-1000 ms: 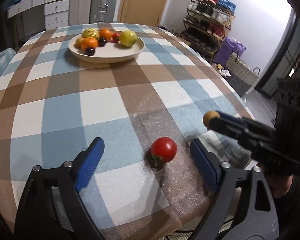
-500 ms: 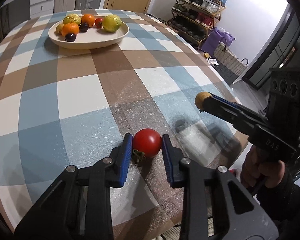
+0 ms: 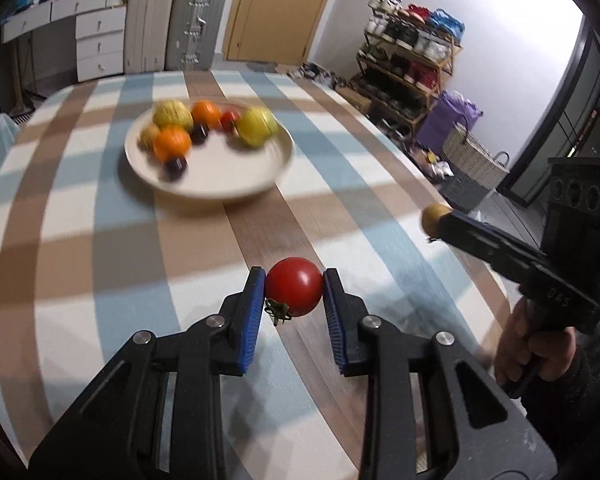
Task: Organize fruits
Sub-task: 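Carry the brown fruit and tomato onto the white plate and open both tools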
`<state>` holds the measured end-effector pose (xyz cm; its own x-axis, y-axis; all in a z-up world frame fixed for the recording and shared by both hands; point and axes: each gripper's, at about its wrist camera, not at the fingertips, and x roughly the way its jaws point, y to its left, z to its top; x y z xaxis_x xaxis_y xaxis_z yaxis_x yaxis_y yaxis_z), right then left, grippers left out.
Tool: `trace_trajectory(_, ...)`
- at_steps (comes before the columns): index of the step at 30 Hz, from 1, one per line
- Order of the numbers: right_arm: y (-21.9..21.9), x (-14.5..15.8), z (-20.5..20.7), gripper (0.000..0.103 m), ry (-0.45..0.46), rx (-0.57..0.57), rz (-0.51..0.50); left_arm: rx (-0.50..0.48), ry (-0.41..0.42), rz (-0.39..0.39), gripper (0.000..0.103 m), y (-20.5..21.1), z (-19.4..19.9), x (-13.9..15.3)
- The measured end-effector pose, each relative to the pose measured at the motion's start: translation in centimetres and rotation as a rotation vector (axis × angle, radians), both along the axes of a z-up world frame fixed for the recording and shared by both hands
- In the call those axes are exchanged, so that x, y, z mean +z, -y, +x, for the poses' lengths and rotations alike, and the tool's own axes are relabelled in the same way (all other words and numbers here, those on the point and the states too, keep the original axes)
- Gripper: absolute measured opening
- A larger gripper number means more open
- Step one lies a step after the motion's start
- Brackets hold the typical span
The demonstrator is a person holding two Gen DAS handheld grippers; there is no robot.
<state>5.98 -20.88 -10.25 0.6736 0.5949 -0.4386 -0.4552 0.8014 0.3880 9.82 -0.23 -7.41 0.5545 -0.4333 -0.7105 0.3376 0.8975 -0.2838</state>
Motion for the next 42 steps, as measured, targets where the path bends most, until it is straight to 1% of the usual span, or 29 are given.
trace_trajectory(4, 0.1, 2.3, 3.0, 0.027, 0.030, 0.016, 0.008, 0.036, 0.022, 0.001, 0.026, -0.9, 4.0, 1.5)
trace_trajectory(7, -0.3, 3.7, 5.9, 0.027, 0.040, 0.038, -0.008, 0.052, 0.017, -0.005, 0.026, -1.1, 7.0, 1.9)
trace_trajectory(9, -0.7, 4.4, 8.0, 0.027, 0.037, 0.056, -0.008, 0.061, 0.018, 0.007, 0.026, -0.9, 9.0, 1.8)
trace_trajectory(12, -1.6, 4.7, 11.5, 0.027, 0.011, 0.080, -0.022, 0.063, 0.008, 0.005, 0.026, -0.8, 11.6, 1.5)
trace_trajectory(17, -3.4, 3.9, 16.5, 0.027, -0.044, 0.109, -0.047, 0.062, -0.023, 0.013, 0.026, -0.3, 15.3, -0.1)
trace_trajectory(19, -4.1, 3.6, 18.0, 0.027, -0.061, 0.122, -0.058, 0.055, -0.028, 0.028, 0.026, -0.1, 16.5, -0.6)
trace_trajectory(23, -5.5, 3.0, 20.9, 0.027, -0.084, 0.153, -0.076, 0.042, -0.031, 0.043, 0.026, 0.1, 18.1, -1.4)
trace_trajectory(29, -7.3, 2.0, 24.1, 0.027, -0.119, 0.187, -0.100, 0.032, -0.044, 0.049, 0.026, 0.0, 20.1, -2.4)
trace_trajectory(35, -8.6, 1.0, 25.8, 0.027, -0.149, 0.199, -0.134, 0.020, -0.047, 0.050, 0.027, 0.1, 20.9, -3.0)
trace_trajectory(42, -9.0, 0.1, 26.5, 0.027, -0.170, 0.194, -0.144, 0.023, -0.046, 0.045, 0.027, 0.0, 21.2, -3.2)
